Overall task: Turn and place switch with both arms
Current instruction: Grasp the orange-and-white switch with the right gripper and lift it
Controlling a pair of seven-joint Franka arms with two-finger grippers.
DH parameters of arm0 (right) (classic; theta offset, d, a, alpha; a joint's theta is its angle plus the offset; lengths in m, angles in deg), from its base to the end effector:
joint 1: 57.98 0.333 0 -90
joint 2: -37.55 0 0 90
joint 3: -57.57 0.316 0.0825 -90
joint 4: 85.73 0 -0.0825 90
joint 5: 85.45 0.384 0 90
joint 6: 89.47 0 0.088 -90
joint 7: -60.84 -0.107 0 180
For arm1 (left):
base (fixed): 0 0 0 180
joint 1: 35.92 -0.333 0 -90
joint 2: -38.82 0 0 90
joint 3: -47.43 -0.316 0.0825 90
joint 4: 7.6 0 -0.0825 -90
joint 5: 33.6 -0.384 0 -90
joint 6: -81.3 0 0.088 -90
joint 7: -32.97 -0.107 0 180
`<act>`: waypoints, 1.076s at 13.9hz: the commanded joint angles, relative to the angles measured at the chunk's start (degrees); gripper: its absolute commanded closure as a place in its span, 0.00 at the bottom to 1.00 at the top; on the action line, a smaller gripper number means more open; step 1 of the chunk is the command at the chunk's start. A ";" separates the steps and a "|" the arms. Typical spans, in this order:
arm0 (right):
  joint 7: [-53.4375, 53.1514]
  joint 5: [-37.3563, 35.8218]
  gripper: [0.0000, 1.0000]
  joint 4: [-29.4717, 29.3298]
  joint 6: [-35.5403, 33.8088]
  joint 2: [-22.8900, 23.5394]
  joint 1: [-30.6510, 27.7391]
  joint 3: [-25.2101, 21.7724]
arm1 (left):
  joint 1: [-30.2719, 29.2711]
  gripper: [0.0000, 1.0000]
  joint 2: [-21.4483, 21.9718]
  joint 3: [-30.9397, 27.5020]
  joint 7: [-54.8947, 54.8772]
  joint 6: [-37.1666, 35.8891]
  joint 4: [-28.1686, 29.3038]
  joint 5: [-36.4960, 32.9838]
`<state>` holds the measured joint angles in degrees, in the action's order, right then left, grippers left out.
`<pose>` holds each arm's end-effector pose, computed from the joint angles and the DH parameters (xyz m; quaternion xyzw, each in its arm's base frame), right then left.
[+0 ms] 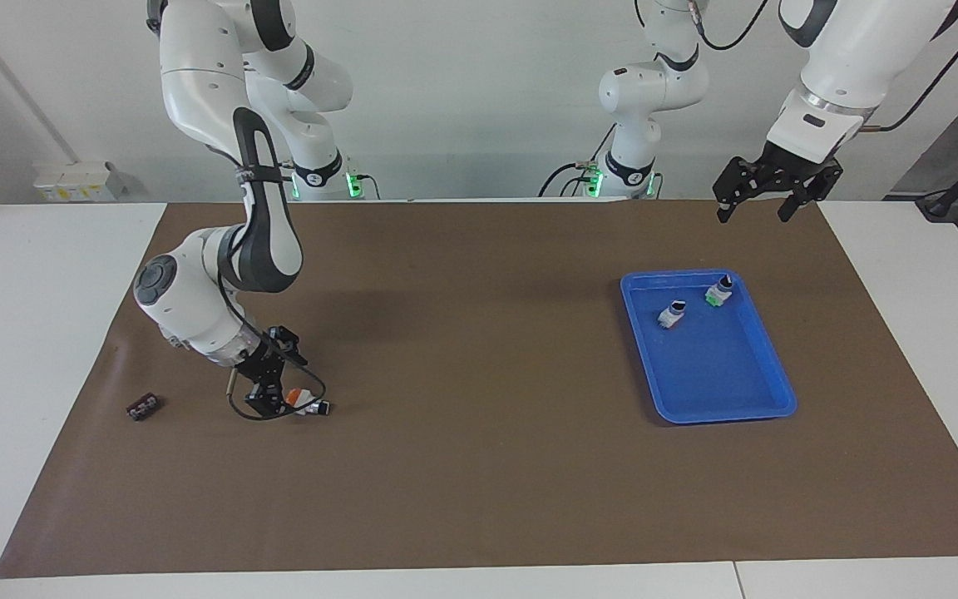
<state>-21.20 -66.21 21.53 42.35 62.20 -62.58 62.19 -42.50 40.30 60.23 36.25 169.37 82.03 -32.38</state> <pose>0.6364 0.0041 0.2855 -0.6665 0.7320 0.0938 0.1054 0.5399 -0.0629 0.6384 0.9996 -0.0260 -0.0017 0.0077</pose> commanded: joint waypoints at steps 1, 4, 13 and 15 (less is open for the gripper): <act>-0.32 1.07 0.46 -0.74 1.86 1.45 1.68 0.12 | -0.54 0.00 1.77 0.03 0.32 -0.01 1.86 0.63; 0.91 1.16 0.90 -0.22 2.73 1.54 1.69 0.12 | -0.54 0.00 1.77 0.03 0.32 -0.01 1.86 0.63; 6.62 14.05 1.00 -4.17 -12.17 -7.32 1.78 1.00 | -0.54 0.00 1.77 0.03 0.32 -0.01 1.86 0.63; 6.54 23.17 1.00 -4.26 -14.48 -10.49 2.74 1.26 | -0.54 0.00 1.77 0.03 0.32 -0.01 1.86 0.63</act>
<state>-15.75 -49.44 15.99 29.73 55.54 -60.30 63.12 -42.50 40.30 60.23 36.25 169.37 82.03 -32.38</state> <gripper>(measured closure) 0.590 0.000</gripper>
